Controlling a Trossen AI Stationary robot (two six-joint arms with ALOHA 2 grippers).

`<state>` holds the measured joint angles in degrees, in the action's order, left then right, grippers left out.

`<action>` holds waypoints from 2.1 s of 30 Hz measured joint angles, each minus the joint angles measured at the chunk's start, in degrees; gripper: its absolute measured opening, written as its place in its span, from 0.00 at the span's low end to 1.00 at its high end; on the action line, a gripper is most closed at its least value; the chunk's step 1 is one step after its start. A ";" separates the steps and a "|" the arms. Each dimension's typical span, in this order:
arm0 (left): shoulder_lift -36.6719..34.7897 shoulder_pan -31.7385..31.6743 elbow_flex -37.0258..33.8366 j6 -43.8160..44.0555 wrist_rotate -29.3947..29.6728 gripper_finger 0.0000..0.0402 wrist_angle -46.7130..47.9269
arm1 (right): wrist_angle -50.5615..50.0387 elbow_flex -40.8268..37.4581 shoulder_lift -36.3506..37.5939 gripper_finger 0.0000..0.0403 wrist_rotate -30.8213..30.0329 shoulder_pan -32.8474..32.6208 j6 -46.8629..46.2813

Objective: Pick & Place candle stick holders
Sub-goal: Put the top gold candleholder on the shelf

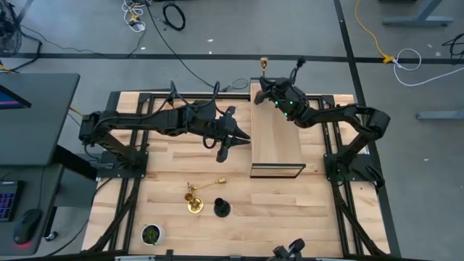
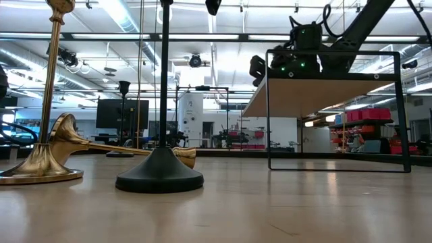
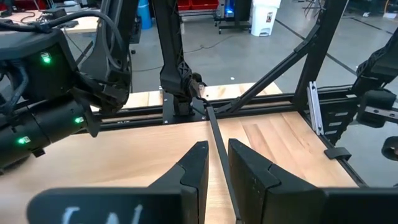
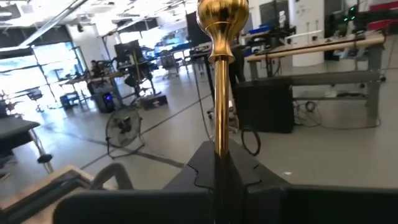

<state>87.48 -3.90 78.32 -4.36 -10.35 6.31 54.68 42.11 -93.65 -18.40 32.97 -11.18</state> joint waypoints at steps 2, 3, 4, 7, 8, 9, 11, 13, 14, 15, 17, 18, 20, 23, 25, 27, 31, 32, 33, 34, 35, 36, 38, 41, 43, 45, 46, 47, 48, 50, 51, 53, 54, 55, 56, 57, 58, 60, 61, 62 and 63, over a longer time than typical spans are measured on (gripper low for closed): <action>0.00 0.00 0.00 -0.42 0.00 0.16 0.00 | -0.05 0.00 0.00 0.01 -0.02 -0.67 0.28; 0.00 0.00 0.00 -0.72 0.01 0.16 0.00 | 0.07 0.00 0.00 0.01 -0.06 -0.94 0.68; 0.00 0.00 0.00 -0.87 0.02 0.16 0.00 | 0.25 0.00 0.00 0.01 -0.14 -1.14 1.05; 0.00 0.00 0.00 -0.84 0.01 0.16 0.00 | 0.62 0.00 0.00 0.01 -0.51 -1.22 1.13; 0.00 0.00 0.00 -0.85 0.01 0.16 0.00 | 0.63 0.00 0.00 0.01 -0.60 -1.21 1.07; 0.00 0.00 0.00 -0.85 0.00 0.16 0.00 | 0.63 0.00 0.00 0.01 -0.64 -1.20 0.90; 0.00 0.02 0.00 -0.83 0.00 0.16 0.00 | 0.65 0.00 0.00 0.01 -0.89 -1.29 0.85; 0.00 0.01 0.00 -0.85 0.01 0.16 -0.02 | 0.67 0.00 0.00 0.01 -1.33 -1.35 0.93; 0.00 0.00 0.00 -0.85 0.00 0.16 -0.02 | 0.77 0.00 0.00 0.01 -1.75 -1.38 1.01; 0.00 0.00 0.00 -0.84 0.00 0.16 -0.02 | 0.82 0.00 0.00 0.01 -2.13 -1.38 1.08; 0.00 0.00 0.00 -0.85 0.00 0.16 -0.02 | 1.11 0.00 0.00 0.01 -2.17 -1.38 0.91; 0.00 0.02 0.00 -0.85 0.00 0.16 -0.02 | 1.43 0.00 0.00 0.01 -2.31 -1.38 0.85; 0.00 0.00 0.00 -0.87 0.00 0.16 -0.02 | 2.06 0.02 0.00 0.01 -3.43 -1.53 0.82; 0.00 0.02 0.00 -0.89 0.00 0.16 -0.02 | 1.03 0.70 0.00 0.01 -4.68 -1.57 0.78; 0.00 0.01 0.00 -0.96 0.00 0.16 -0.02 | -0.39 1.82 0.00 0.01 -4.74 -1.57 0.91; 0.00 0.00 0.00 -0.96 0.00 0.16 -0.02 | -2.41 3.01 0.02 0.01 -5.36 -1.59 1.40; 0.00 0.01 0.00 -0.98 0.00 0.16 0.91 | -3.84 4.03 0.02 0.01 -6.29 -1.66 1.81; 0.00 0.00 0.00 -1.00 0.00 0.16 1.36 | -3.78 4.11 0.03 0.01 -6.78 -1.93 1.23; 0.00 0.00 0.00 -1.00 0.00 0.16 1.58 | -3.84 4.11 0.04 0.01 -8.19 -2.36 1.10; 0.00 0.00 0.00 -1.04 0.00 0.16 1.76 | -4.26 4.11 0.04 0.01 -10.23 -2.85 1.13; 0.00 0.00 0.00 -1.16 0.00 0.16 1.81 | -4.73 4.11 0.04 0.01 -12.16 -3.25 1.31; 0.00 0.02 0.00 -1.31 0.00 0.16 1.90 | -4.95 4.11 0.04 0.01 -13.53 -3.54 1.53; 0.00 0.01 0.00 -1.28 0.00 0.16 2.23 | -4.61 4.11 0.05 0.01 -14.05 -3.83 1.32; 0.00 0.00 0.00 -1.31 0.00 0.16 2.17 | -4.81 4.11 0.02 0.01 -16.83 -4.62 0.41; 0.00 0.00 0.00 -1.31 0.00 0.16 2.18 | -4.66 4.11 -0.38 0.01 -18.89 -5.19 0.70; 0.00 0.09 0.00 -1.27 0.00 0.16 2.18 | -4.80 4.32 -0.97 0.01 -19.23 -5.29 0.88; 0.00 0.22 0.00 -1.29 0.00 0.16 2.18 | -5.20 5.09 -1.59 0.01 -19.60 -5.35 0.68; 0.00 0.26 0.00 -1.31 0.00 0.16 2.21 | -6.02 6.03 -2.17 0.01 -19.61 -5.47 0.62; 0.00 0.26 0.00 -1.31 0.00 0.16 2.21 | -7.30 7.22 -2.95 0.01 -19.90 -5.57 0.64; 0.00 0.30 0.00 -1.29 0.00 0.16 2.43 | -10.40 10.37 -4.99 0.01 -21.61 -6.05 2.94; 0.00 0.31 0.00 -1.29 -0.01 0.16 2.89 | -12.38 11.85 -5.98 0.01 -24.35 -6.43 4.71; 0.00 0.31 0.00 -1.27 0.00 0.16 3.74 | -15.28 14.04 -7.19 0.01 -27.60 -6.76 5.54; 0.00 0.31 0.00 -1.29 0.00 0.16 4.10 | -15.59 14.89 -7.58 0.01 -27.69 -6.79 5.41; 0.00 0.31 0.00 -1.33 0.00 0.16 4.31 | -15.51 15.40 -7.83 0.01 -27.65 -6.89 5.37; 0.00 0.31 0.00 -1.45 0.00 0.16 4.63 | -14.98 15.64 -8.07 0.01 -28.19 -6.91 5.37; 0.00 0.28 0.00 -1.48 0.00 0.16 4.97 | -14.26 15.80 -8.34 0.01 -28.93 -6.91 5.37; 0.00 0.28 0.00 -1.48 0.00 0.16 5.23 | -14.29 15.78 -8.41 0.01 -29.41 -6.93 5.36; 0.00 0.28 0.00 -1.48 0.00 0.16 5.53 | -14.36 15.76 -8.44 0.01 -30.97 -6.95 5.50; 0.00 0.28 0.00 -1.48 0.00 0.16 5.69 | -14.35 15.76 -8.41 0.01 -31.27 -6.90 5.32; 0.00 0.28 0.00 -1.60 0.00 0.16 5.70 | -14.35 15.76 -8.43 0.01 -30.67 -6.70 4.44; 0.00 0.28 0.00 -1.93 0.00 0.16 5.72 | -14.38 15.76 -8.44 0.01 -29.58 -6.48 3.64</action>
<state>87.48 -3.62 78.32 -6.29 -10.35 12.03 40.30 57.87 -102.08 -47.97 26.49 -7.54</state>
